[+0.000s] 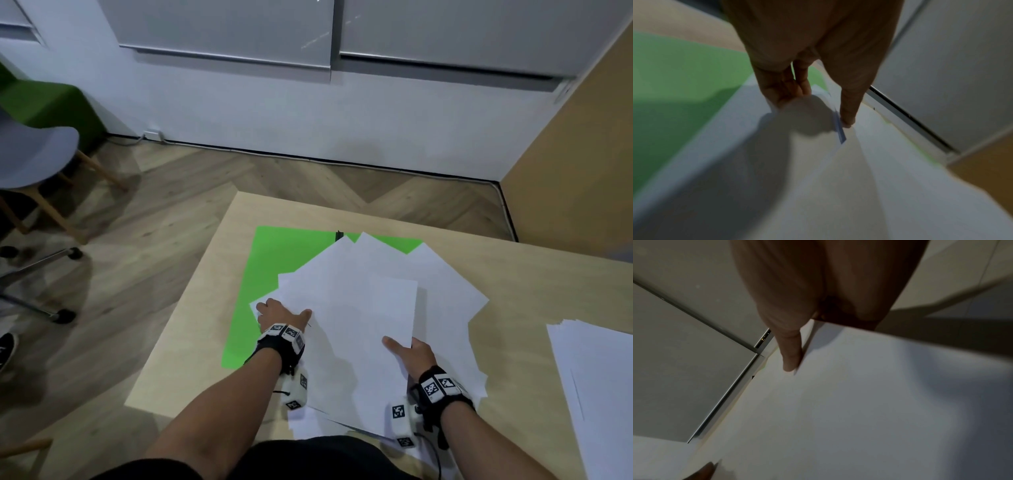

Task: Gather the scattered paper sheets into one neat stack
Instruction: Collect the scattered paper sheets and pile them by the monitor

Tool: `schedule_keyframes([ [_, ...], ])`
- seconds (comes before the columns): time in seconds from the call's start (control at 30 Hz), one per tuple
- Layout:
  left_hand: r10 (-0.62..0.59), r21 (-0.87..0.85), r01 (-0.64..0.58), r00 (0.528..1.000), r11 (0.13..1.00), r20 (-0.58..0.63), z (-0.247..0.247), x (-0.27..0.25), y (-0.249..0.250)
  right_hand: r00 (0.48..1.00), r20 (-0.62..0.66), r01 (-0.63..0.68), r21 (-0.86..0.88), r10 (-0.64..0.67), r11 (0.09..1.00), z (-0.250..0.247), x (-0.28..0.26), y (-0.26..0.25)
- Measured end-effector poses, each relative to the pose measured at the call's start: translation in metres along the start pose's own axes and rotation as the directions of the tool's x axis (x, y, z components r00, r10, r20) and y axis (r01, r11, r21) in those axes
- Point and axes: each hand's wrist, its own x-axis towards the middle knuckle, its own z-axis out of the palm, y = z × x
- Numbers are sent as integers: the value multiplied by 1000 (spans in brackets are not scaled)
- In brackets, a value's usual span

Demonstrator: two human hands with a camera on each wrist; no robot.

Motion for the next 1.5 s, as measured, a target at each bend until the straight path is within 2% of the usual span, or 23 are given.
schedule_keyframes([
  [0.1,-17,-133,23,999,991,43,-4,-2,2,1000,9,10,-10,-10,1000,-1,-3,-2],
  [0.23,-71,-353,94,994,931,77,-2,-12,6,1000,5,27,16,-27,1000,0,-6,-4],
  [0.37,15,-329,19,995,944,100,-1,-20,9,1000,22,7,42,-8,999,2,-3,-3],
  [0.53,130,-305,-99,988,947,85,-16,-22,15,1000,8,-30,-25,30,999,-3,8,4],
  [0.67,197,-313,-185,980,932,5,-30,-26,22,996,-47,-77,12,77,997,-8,11,1],
  [0.77,267,-317,-283,959,905,-93,-48,-28,30,993,-74,-91,-36,89,995,-17,13,-3],
  [0.87,262,-345,-312,948,885,-183,-72,-20,37,989,-93,-116,-45,112,992,-23,13,-4],
  [1.0,181,-412,-254,961,875,-208,-88,-11,35,988,-98,-136,-173,121,975,-20,17,-4],
  [1.1,104,-491,-176,980,853,-171,-75,-6,20,990,-86,-126,-217,109,968,-17,17,-7],
  [1.2,2,-527,-14,1000,850,-24,-45,-2,-2,996,-47,-91,-250,82,964,-15,13,-8],
  [1.3,-76,-541,110,993,834,86,-20,-5,-20,998,-6,-62,-249,63,967,-15,8,-8],
  [1.37,-98,-535,118,993,837,66,-15,-11,-21,999,10,-43,-248,47,968,-15,5,-8],
  [1.5,-116,-559,65,992,827,-57,-35,-12,-8,998,13,-49,-242,54,969,-16,4,-7],
])
